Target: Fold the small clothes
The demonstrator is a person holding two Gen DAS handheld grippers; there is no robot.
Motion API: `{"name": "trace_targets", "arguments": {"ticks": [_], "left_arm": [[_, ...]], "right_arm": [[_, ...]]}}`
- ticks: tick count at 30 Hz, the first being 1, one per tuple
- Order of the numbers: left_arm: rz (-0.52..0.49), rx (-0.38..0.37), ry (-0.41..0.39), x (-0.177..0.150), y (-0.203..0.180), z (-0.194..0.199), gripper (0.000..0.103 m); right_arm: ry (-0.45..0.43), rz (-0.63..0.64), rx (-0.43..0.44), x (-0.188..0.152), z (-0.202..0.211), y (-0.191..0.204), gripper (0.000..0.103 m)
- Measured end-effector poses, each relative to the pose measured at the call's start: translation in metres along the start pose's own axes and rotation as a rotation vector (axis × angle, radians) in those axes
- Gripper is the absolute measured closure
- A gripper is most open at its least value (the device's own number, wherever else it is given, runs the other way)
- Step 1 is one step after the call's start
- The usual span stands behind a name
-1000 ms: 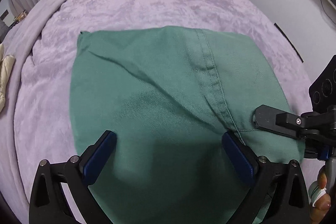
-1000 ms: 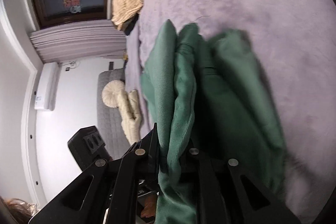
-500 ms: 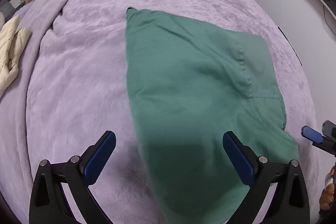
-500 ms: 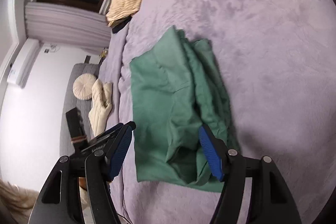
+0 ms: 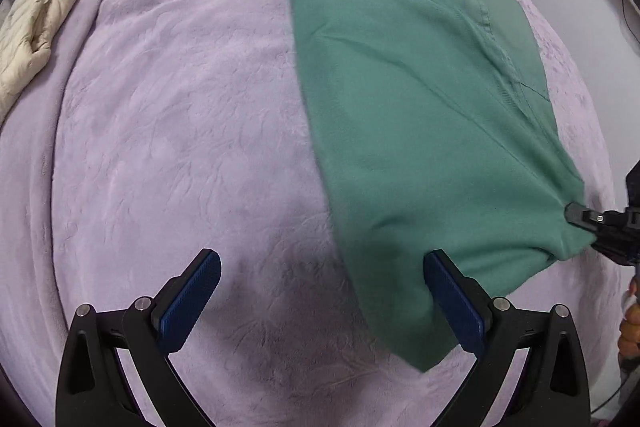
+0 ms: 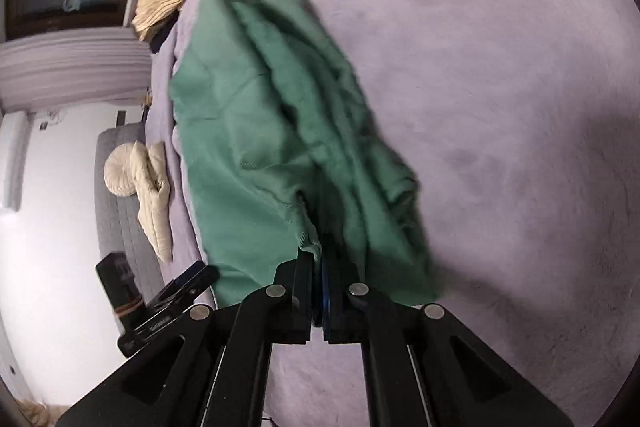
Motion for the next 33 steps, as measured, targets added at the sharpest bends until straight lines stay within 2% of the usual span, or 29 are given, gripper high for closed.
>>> {"name": "trace_targets", "arguments": {"ticks": [2, 6, 9, 12, 13, 16, 19, 21, 23, 25, 27, 33], "left_arm": [[-0.01, 0.005, -0.022, -0.01, 0.005, 0.015, 0.001], [-0.034, 0.023, 0.008, -0.033, 0.003, 0.021, 0.001], [0.045, -0.016, -0.004, -0.025, 0.005, 0.023, 0.001], [0.088, -0.032, -0.013, -0.012, 0.0, 0.016, 0.001], [0.076, -0.022, -0.011, -0.01, -0.003, 0.011, 0.001], [0.044, 0.01, 0.009, -0.014, -0.009, -0.007, 0.001], [0.076, -0.002, 0.019, -0.024, -0.004, -0.014, 0.001], [0.099, -0.006, 0.022, -0.026, -0.001, -0.016, 0.001], [0.095, 0.005, 0.014, -0.028, -0.002, -0.016, 0.001], [0.082, 0.016, 0.014, -0.029, -0.004, -0.015, 0.001], [0.074, 0.024, 0.017, -0.032, -0.007, -0.013, 0.001], [0.115, 0.036, 0.027, -0.039, -0.007, -0.006, 0.001]], "right_arm": [[-0.008, 0.004, 0.0, -0.002, -0.001, -0.003, 0.099], [-0.004, 0.068, -0.104, -0.006, 0.002, 0.008, 0.1], [-0.001, 0.133, -0.223, -0.006, 0.012, 0.021, 0.099], [-0.056, 0.197, -0.321, -0.003, 0.035, 0.035, 0.096], [-0.091, 0.225, -0.33, -0.001, 0.044, 0.045, 0.092], [-0.148, 0.31, -0.271, 0.005, 0.056, 0.078, 0.092], [-0.084, 0.395, -0.255, 0.005, 0.03, 0.104, 0.092], [-0.006, 0.415, -0.305, 0.002, 0.005, 0.095, 0.092], [0.063, 0.4, -0.397, -0.002, -0.019, 0.07, 0.093], [0.074, 0.335, -0.375, -0.005, -0.02, 0.048, 0.101], [0.052, 0.28, -0.334, -0.007, -0.009, 0.038, 0.101], [0.074, 0.356, -0.404, -0.014, 0.014, 0.045, 0.095]]}}
Point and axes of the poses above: each gripper's, at about its wrist camera, not at the fingertips, and z roughly against the way its jaws point, y to its left, x to its top, the point moved 4 cm from there along -z, roughly the way its jaws point, and after that the axes turned 10 degrees about z, right-handed, at the moved point
